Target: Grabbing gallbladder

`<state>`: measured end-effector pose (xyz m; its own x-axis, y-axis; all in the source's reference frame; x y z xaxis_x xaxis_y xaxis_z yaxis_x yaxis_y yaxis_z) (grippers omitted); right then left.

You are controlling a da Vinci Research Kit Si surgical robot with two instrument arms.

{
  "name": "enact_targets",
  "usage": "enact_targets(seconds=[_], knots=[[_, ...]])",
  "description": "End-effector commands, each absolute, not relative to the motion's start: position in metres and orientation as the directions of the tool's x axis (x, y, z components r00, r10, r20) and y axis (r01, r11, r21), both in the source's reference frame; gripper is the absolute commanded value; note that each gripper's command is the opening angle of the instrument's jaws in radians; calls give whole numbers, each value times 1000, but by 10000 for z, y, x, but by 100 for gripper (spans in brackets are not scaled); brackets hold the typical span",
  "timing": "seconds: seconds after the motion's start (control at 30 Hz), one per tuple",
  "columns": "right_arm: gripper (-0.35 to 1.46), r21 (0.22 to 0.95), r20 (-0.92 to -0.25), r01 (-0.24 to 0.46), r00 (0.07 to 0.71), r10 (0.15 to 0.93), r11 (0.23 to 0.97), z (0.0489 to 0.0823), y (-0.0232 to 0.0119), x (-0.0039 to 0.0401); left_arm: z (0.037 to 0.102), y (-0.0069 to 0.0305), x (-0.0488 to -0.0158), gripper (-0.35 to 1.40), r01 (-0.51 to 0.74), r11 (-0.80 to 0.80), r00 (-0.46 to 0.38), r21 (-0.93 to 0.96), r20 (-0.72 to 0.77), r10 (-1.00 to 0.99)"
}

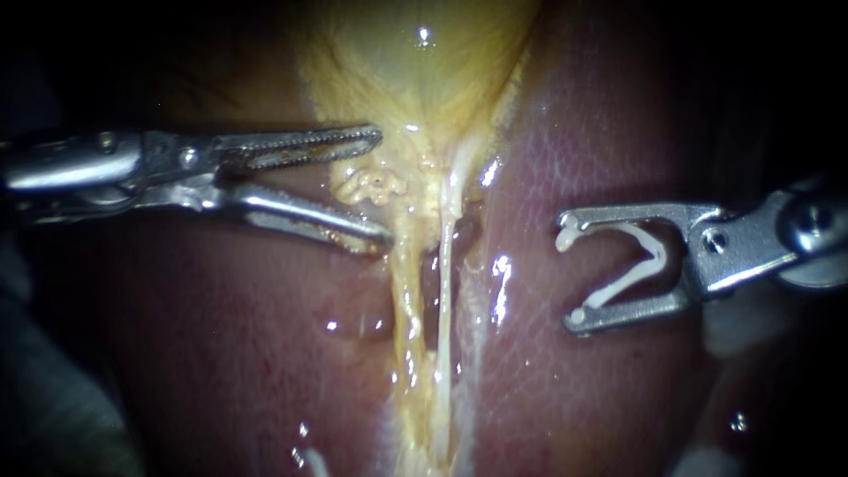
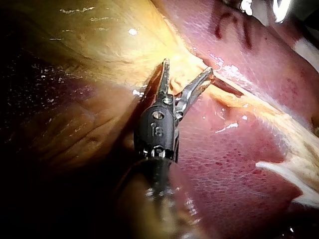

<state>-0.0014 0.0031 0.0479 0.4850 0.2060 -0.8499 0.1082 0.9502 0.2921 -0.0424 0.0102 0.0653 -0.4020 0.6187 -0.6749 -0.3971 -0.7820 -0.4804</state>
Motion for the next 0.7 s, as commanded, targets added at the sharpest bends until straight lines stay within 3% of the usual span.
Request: enact_targets(seconds=[0.03, 0.47, 0.63, 0.7], knots=[[49, 292, -850, 108, 485, 206, 950, 479, 31, -14, 658, 101, -423, 54, -400, -783, -409, -476, -672, 618], [49, 292, -850, 109, 485, 206, 950, 478, 30, -14, 687, 103, -415, 46, -413, -786, -441, -460, -654, 615], [49, 292, -850, 109, 485, 206, 950, 478, 30, -14, 684, 105, -412, 35, -418, -780, -440, -465, -648, 622], [49, 292, -850, 109, 485, 206, 950, 478, 30, -14, 683, 106, -413, 22, -427, -768, -434, -477, -637, 637]])
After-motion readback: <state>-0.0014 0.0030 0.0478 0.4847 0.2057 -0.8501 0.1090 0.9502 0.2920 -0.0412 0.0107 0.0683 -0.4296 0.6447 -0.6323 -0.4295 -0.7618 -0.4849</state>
